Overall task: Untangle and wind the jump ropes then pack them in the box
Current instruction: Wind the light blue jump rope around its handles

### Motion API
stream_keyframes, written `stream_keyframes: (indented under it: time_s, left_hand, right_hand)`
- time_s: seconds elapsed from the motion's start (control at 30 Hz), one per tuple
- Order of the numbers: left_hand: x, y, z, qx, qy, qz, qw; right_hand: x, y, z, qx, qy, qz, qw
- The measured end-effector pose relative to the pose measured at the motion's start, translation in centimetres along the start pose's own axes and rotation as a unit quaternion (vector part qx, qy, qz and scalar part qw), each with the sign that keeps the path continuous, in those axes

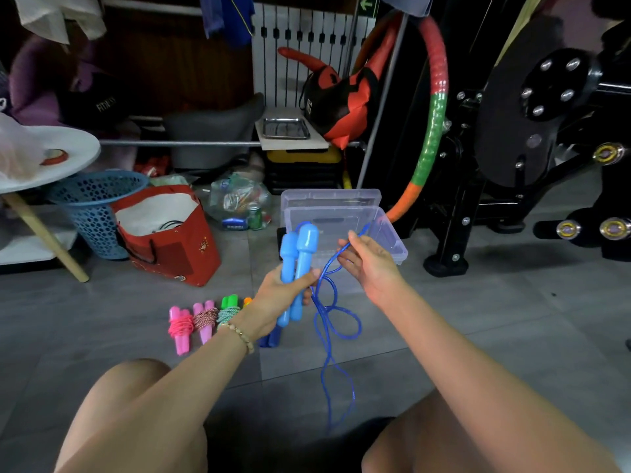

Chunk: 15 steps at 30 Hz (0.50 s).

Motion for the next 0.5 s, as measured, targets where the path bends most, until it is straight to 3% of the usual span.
stream_keyframes:
  time_s: [0.1,0.27,0.5]
  left_hand:
    - [0.9,-1.8,0.5,0.076,0.008,-0.02,0.997]
    - [0.7,-5.2,0.5,0.125,-0.009,-0.016,0.992]
    - [0.1,-12.1,-0.1,0.27,0.002,0.04,0.962]
  right_hand:
    - [0.6,-2.1,0.0,0.066,0.016,0.018,0.998]
    - [1.0,-5.3,-0.2,0.1,0.078,-0.11,0.986]
    - [-2.0,-10.7,0.1,0.22,0.002,-0.187,0.957]
Point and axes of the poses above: each hand's wrist, its own z-axis towards the middle knuckle, its own y-axis out of the palm, x = y × z, the point moved 2 cm from there along z, towards the middle knuckle, and after that the axes turned 10 degrees about -x, right-handed, at the moved point
